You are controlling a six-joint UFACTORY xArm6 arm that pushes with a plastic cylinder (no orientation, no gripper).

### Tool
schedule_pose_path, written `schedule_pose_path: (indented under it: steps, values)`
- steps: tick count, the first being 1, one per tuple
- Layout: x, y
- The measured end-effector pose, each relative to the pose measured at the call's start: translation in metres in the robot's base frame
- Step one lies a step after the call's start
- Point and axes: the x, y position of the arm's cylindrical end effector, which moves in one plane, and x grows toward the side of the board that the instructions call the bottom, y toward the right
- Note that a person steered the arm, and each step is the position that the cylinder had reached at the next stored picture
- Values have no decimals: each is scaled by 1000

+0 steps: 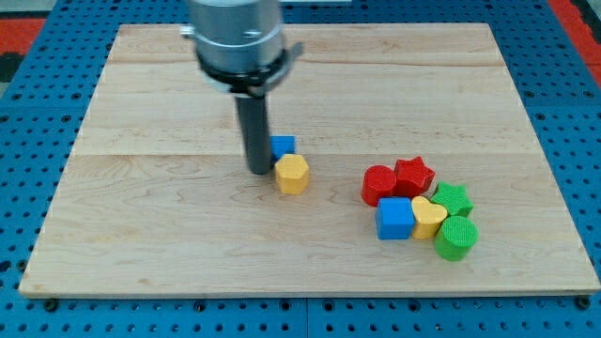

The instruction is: Point your arm at the blue triangle

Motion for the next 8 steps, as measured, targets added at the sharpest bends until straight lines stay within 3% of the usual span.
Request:
schedule_pose_path:
  steps: [1,2,3,4,6,8]
  values:
    - [15,31]
    - [60,66]
    - [70,92]
    - [73,83]
    - [53,-30]
    - [4,-19]
